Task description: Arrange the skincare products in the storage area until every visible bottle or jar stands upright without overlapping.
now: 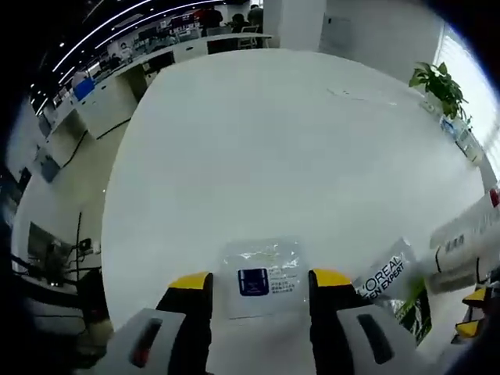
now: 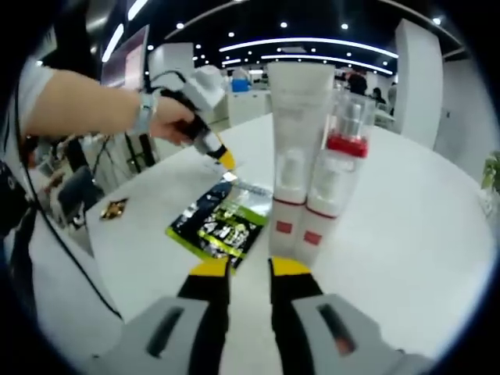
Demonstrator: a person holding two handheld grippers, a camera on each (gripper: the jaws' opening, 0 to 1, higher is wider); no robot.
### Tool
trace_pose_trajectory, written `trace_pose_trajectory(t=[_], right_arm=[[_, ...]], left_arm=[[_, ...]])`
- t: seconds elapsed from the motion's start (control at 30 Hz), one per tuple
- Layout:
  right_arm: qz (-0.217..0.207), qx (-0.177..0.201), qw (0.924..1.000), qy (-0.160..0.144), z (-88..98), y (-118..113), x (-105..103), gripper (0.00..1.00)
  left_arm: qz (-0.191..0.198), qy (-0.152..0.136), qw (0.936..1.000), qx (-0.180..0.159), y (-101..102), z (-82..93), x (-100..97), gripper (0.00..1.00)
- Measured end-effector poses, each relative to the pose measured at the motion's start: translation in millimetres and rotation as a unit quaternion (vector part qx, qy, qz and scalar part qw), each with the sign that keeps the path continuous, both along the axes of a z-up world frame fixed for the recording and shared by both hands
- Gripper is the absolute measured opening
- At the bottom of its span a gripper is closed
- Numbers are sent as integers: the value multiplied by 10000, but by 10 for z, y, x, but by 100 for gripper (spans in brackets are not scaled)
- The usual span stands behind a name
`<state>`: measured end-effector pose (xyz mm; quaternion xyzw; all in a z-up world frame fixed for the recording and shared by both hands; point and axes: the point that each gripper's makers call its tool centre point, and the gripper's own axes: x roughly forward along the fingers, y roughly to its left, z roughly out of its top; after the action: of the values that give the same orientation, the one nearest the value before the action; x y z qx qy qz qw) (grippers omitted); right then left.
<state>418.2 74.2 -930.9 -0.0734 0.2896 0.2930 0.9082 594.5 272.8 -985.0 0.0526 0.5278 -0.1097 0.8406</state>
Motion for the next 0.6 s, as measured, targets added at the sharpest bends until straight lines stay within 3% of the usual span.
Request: trace_pose_trajectory(t=[0.27,0.4,0.6], right_arm=[[8,-62,10000,25,-27,-11,-5,17],[43,-82,10000,28,-31,2,-9,17],[69,-107,9999,12,-16,7,-11,17]], left_arm=[[80,450,9989,128,-10,-18,8,49],[59,667,9976,182,-38,-11,-49,43],[69,741,9970,195,-29,-8,-95,41]])
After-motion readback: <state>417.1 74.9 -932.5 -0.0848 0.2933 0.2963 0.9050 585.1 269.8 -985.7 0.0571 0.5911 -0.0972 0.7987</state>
